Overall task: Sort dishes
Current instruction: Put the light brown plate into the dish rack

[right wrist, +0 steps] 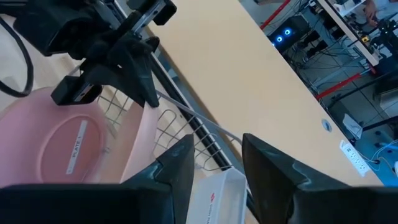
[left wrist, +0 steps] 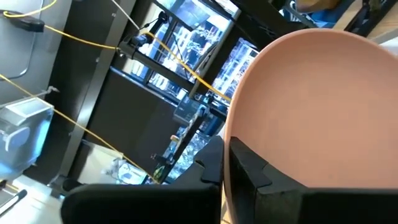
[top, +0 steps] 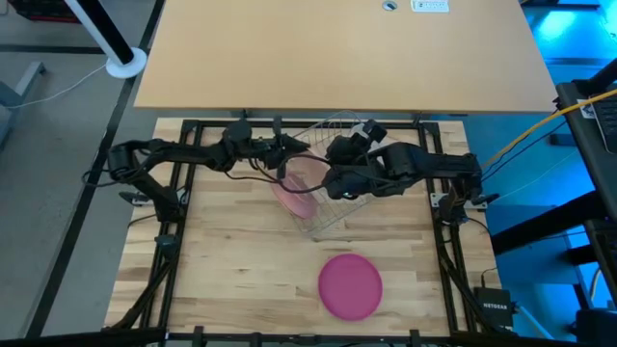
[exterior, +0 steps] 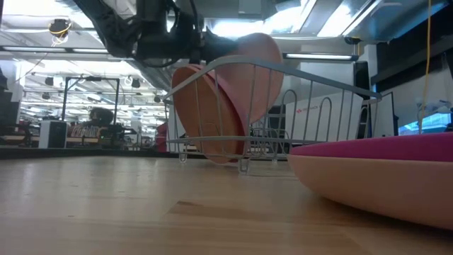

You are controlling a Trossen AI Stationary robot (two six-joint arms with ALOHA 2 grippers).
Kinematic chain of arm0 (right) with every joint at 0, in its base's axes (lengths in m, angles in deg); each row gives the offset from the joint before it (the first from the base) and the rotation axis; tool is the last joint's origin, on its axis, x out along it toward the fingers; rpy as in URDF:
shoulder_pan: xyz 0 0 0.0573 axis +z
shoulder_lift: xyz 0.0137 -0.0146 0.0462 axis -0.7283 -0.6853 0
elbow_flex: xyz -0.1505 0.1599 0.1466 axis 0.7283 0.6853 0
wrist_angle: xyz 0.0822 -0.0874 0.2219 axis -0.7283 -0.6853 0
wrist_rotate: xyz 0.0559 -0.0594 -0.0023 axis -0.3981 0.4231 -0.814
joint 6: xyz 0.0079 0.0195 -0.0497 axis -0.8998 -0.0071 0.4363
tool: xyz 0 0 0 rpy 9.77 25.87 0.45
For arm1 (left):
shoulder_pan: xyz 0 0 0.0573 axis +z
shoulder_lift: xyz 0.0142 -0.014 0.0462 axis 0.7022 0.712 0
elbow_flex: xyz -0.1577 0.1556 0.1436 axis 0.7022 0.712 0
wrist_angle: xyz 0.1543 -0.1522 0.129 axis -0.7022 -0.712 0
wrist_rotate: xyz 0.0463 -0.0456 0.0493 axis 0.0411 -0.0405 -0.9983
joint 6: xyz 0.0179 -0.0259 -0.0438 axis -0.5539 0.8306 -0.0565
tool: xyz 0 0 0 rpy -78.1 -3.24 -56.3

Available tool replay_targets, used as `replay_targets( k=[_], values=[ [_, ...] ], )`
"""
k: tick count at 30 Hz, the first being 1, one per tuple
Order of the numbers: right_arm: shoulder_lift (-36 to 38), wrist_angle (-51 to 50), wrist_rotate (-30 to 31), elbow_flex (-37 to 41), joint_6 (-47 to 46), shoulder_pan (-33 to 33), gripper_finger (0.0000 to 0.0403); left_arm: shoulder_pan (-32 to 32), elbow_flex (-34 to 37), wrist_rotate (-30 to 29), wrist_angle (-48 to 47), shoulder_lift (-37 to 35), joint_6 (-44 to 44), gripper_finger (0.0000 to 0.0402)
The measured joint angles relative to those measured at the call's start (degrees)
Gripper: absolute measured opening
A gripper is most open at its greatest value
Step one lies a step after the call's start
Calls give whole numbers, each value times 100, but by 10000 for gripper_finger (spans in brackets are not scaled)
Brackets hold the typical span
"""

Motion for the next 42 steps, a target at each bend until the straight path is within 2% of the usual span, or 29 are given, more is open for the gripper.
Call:
replay_targets(
  k=[9,18,28,35,42],
  values=[
    [0,2,-33,2,0,0,138,-117,-1,17,7,15,-309,0],
    [0,2,-33,2,0,0,138,-135,-18,-9,321,19,-196,0],
    [0,3,-48,2,0,0,138,-139,-108,8,-370,19,-138,0],
    [0,3,-51,2,0,0,138,-137,-131,-9,14,20,-319,0],
    [0,4,-51,2,2,0,138,-135,-237,-8,-243,19,-143,0]
  ],
)
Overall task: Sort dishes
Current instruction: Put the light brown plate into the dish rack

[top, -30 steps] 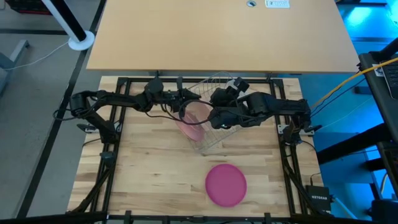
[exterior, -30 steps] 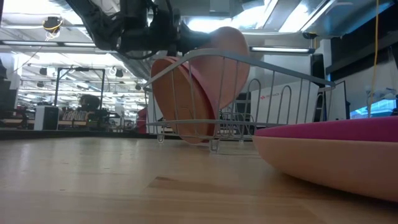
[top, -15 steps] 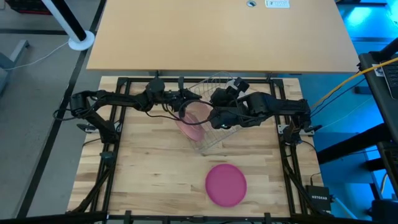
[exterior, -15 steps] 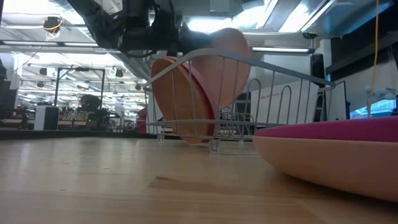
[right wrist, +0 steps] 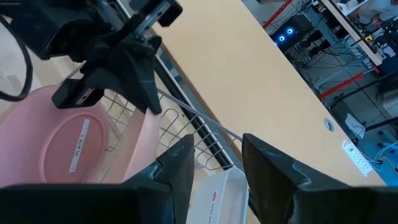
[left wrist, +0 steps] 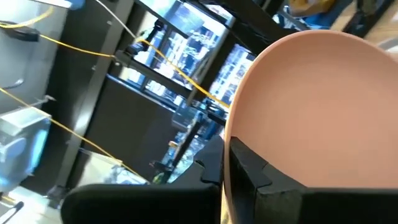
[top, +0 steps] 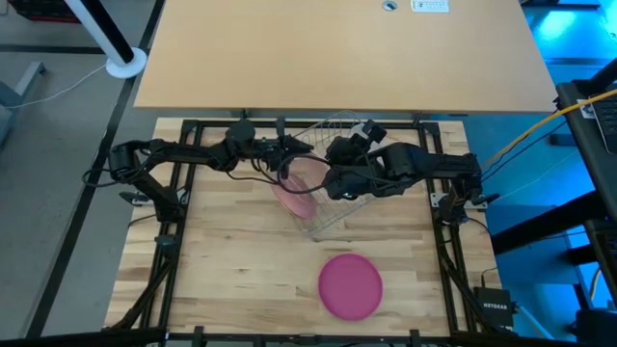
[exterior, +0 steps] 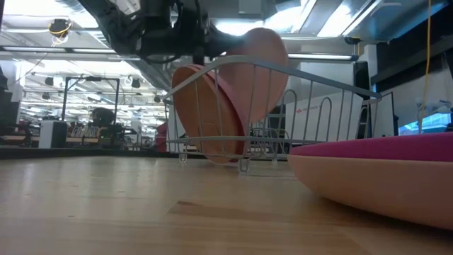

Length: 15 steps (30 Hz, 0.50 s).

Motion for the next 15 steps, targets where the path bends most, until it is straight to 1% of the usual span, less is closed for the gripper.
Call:
replay_targets(
  k=[15],
  values=[
    [0,0,-2,0,0,0,138,-101,-13,24,-631,-11,-49,0]
  ],
)
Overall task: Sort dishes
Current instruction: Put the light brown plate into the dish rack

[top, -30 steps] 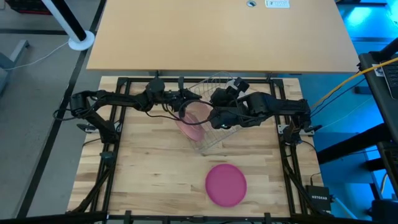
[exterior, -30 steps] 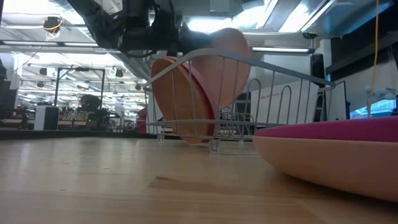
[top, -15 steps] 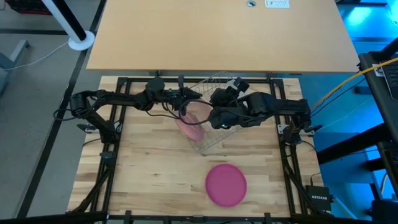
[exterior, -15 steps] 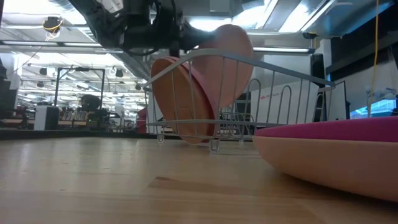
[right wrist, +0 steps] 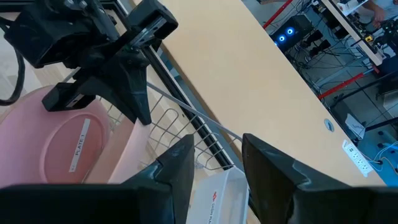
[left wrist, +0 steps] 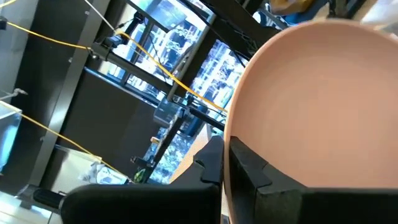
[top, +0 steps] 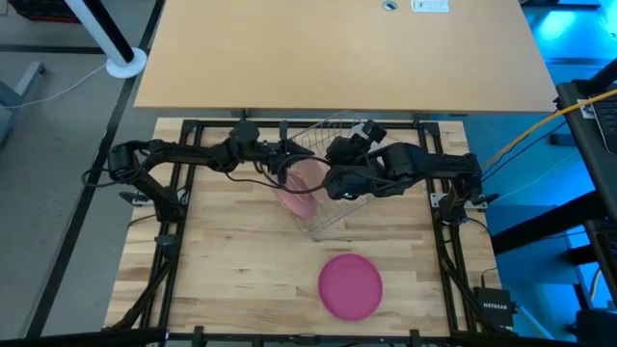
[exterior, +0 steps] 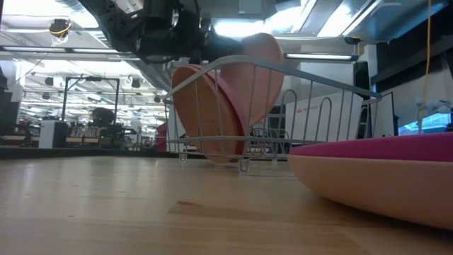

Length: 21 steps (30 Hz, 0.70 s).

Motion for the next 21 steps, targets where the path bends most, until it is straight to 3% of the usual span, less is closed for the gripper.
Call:
replay_targets(
  k=[8,16,21],
  values=[
    [0,-2,-1,0,0,0,138,-138,0,-65,-75,-11,-67,0],
    [0,-2,-292,0,0,0,138,-400,-7,-1164,-791,-276,-25,11],
    [-2,-2,-302,1,0,0,138,-558,5,-1230,-1446,-694,-16,13]
  ],
)
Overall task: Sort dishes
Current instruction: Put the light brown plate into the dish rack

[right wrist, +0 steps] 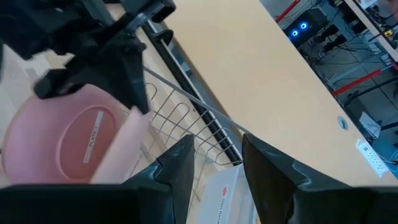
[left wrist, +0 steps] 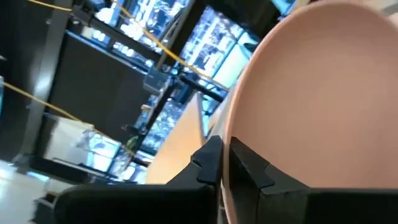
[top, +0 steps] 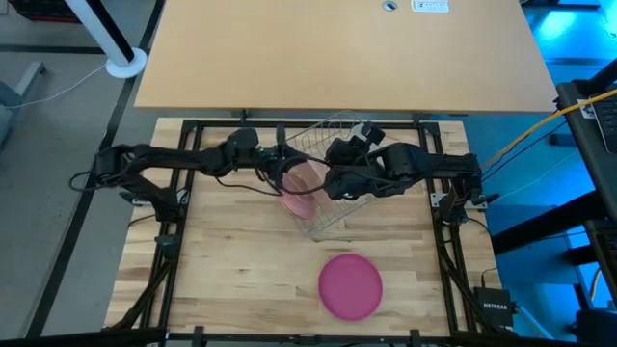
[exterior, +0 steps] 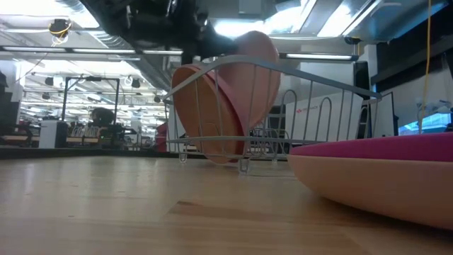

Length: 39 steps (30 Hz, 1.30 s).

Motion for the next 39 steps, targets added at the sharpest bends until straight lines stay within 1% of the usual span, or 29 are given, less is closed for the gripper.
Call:
replay_targets(
  k=[4,7,11,13,18,24,28,34,39],
  values=[
    [-1,1,1,1,-3,-1,138,-116,8,23,-582,-283,185,14],
    [-1,2,-48,1,-48,0,138,-210,8,47,-1001,-369,244,15],
    [-1,1,-184,1,-58,0,138,-343,7,4,-1207,-379,238,16],
    [-1,0,-268,1,-67,0,138,-409,8,-130,-1236,-376,214,16],
    [-1,3,-487,4,-68,0,138,-508,19,-838,-1555,-556,219,16],
    [-3,9,-603,4,-68,0,138,-499,24,-1088,-1783,-641,260,16],
    [-3,11,-603,4,-68,0,138,-493,17,-1258,-2130,-651,220,16],
    [-3,14,-604,4,-68,0,138,-495,15,-1581,-2209,-650,350,16],
    [-3,31,-745,4,-70,0,138,-493,15,-1652,-2276,-646,469,37]
  ],
)
